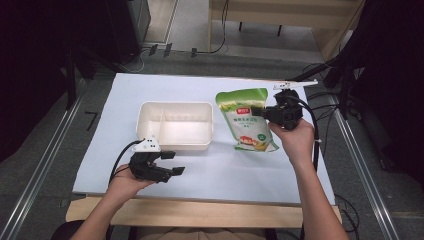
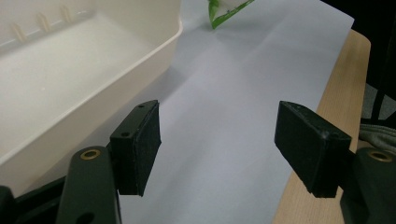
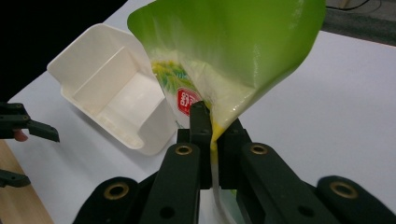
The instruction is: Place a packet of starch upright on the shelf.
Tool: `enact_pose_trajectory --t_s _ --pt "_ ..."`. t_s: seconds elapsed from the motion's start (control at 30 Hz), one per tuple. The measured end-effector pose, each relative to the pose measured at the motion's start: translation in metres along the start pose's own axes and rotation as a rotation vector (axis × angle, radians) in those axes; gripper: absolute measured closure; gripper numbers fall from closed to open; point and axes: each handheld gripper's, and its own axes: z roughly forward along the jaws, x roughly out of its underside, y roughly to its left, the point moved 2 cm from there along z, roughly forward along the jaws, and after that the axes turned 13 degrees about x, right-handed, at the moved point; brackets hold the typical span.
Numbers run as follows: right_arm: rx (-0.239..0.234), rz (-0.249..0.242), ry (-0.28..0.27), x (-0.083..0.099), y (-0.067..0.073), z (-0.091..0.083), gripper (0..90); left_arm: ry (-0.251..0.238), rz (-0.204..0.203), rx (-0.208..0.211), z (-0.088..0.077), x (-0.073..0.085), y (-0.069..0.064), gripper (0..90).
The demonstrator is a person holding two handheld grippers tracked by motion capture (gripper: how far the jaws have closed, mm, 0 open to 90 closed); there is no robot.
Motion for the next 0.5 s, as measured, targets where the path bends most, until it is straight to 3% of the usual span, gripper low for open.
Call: enact_pose_trajectory --t_s 0.5 --pt "-0.005 -0.028 -0.022 -0.040 0.012 -0.007 89.3 0.004 0.002 0.004 0.000 0.001 0.000 32.0"
